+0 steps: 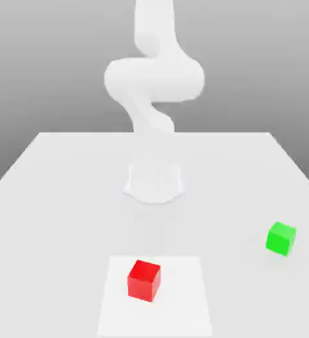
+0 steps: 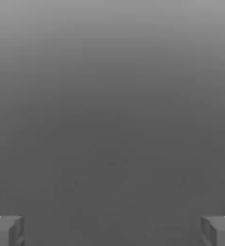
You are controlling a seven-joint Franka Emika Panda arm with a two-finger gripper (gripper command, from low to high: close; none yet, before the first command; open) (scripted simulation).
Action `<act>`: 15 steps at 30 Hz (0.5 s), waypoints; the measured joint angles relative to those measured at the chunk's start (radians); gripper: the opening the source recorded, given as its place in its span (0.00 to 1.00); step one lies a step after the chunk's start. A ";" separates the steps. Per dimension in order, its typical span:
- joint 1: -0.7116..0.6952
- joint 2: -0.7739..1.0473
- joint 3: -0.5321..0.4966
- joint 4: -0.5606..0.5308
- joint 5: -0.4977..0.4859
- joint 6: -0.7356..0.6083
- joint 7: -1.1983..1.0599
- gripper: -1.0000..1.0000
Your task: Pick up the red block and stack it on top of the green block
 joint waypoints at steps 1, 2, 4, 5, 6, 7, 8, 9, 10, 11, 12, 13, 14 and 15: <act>-0.005 0.041 0.002 -0.021 0.002 0.023 0.013 0.50; -0.010 0.080 0.005 -0.041 0.004 0.045 0.024 0.50; -0.018 0.155 0.009 -0.080 0.006 0.087 0.048 0.50; -0.022 0.191 0.011 -0.098 0.007 0.108 0.060 0.50; -0.026 0.227 0.013 -0.117 0.007 0.128 0.072 0.50; -0.030 0.264 0.015 -0.136 0.007 0.149 0.084 0.50; -0.034 0.300 0.017 -0.155 0.008 0.169 0.095 0.50; -0.037 0.336 0.019 -0.174 0.008 0.190 0.108 0.50; -0.041 0.373 0.020 -0.193 0.008 0.210 0.120 0.50; -0.044 0.409 0.022 -0.211 0.007 0.231 0.133 0.50; -0.048 0.445 0.024 -0.230 0.007 0.251 0.145 0.50; -0.052 0.481 0.025 -0.249 0.006 0.272 0.158 0.50; -0.055 0.518 0.027 -0.268 0.005 0.292 0.171 0.50; -0.058 0.554 0.028 -0.287 0.005 0.312 0.183 0.50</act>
